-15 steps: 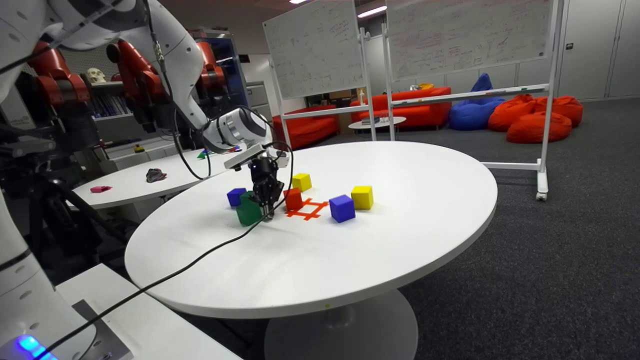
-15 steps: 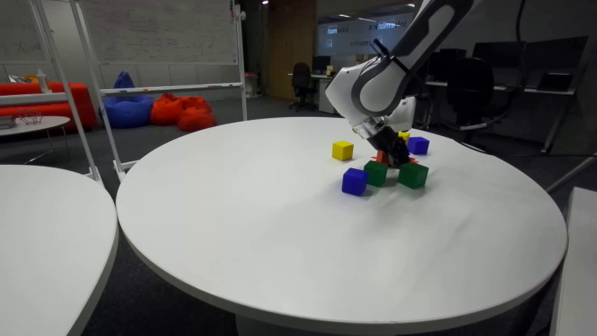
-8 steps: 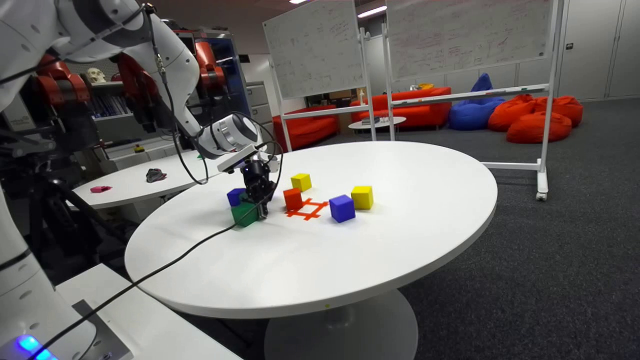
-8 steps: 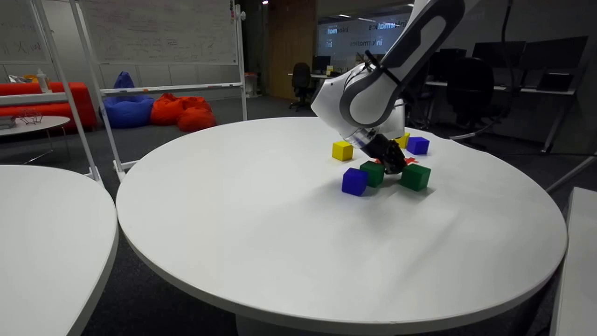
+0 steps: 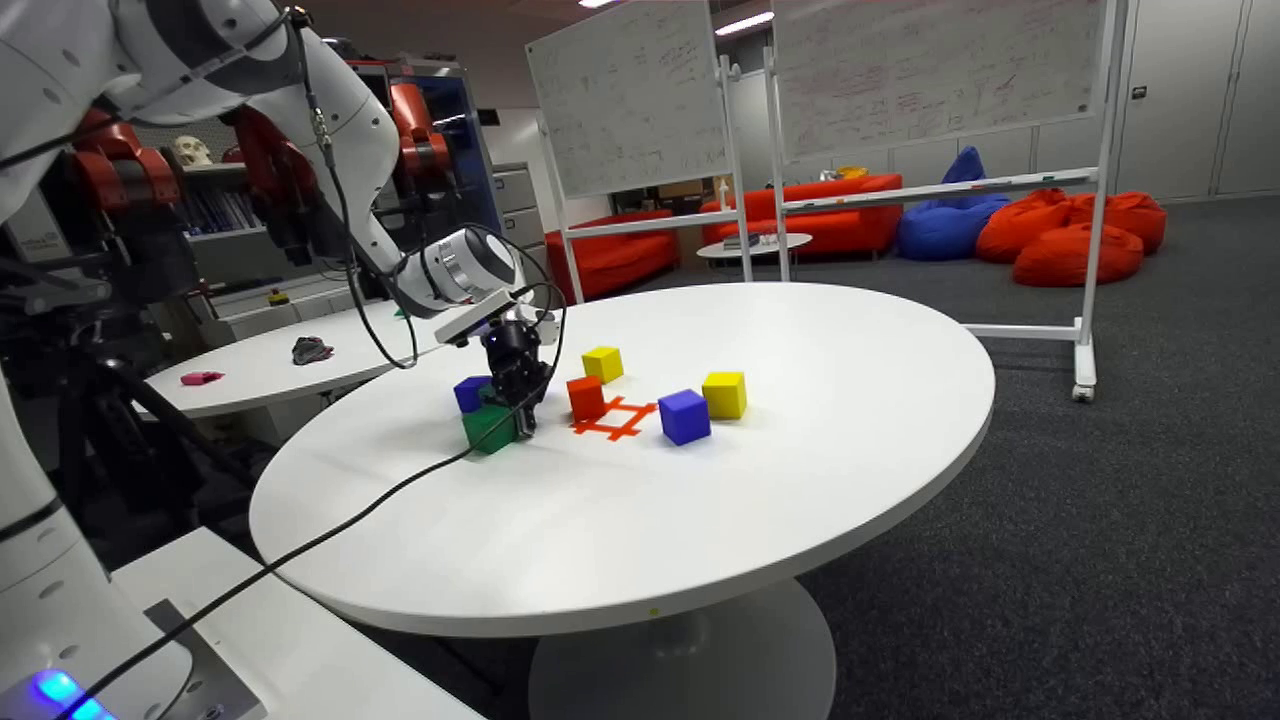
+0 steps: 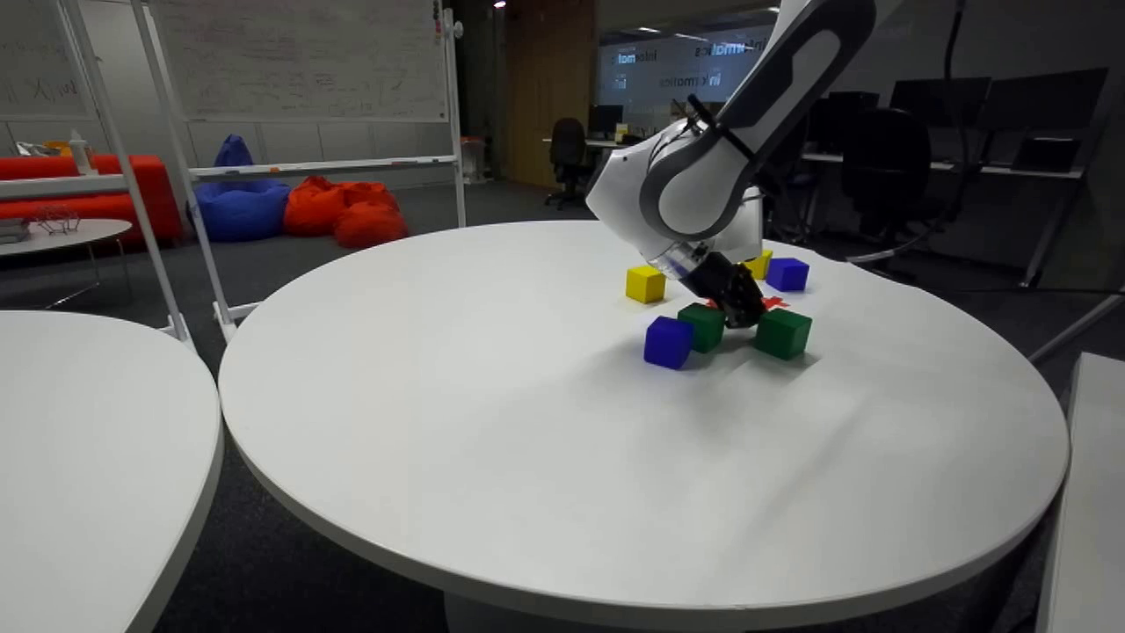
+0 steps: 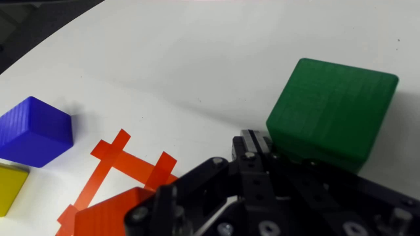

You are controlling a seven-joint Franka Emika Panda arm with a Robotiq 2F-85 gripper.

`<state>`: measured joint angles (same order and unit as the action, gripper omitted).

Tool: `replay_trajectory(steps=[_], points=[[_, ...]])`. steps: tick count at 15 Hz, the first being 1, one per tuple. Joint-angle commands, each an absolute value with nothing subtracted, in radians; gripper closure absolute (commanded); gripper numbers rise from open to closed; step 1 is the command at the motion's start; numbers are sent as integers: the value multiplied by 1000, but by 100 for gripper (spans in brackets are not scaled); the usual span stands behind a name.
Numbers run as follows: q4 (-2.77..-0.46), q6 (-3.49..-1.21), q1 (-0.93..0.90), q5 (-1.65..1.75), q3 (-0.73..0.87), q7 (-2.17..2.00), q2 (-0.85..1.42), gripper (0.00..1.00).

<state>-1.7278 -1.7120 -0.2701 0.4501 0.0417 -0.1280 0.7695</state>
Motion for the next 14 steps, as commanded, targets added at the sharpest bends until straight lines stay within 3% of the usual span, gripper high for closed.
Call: replay_trajectory(steps=[1, 11, 14], points=[[-1769, -1725, -267, 468, 19, -161, 730, 100], [-2096, -1746, -315, 541, -40, -364, 329, 100], [-2035, -1714, -298, 517, -60, -347, 368, 99]])
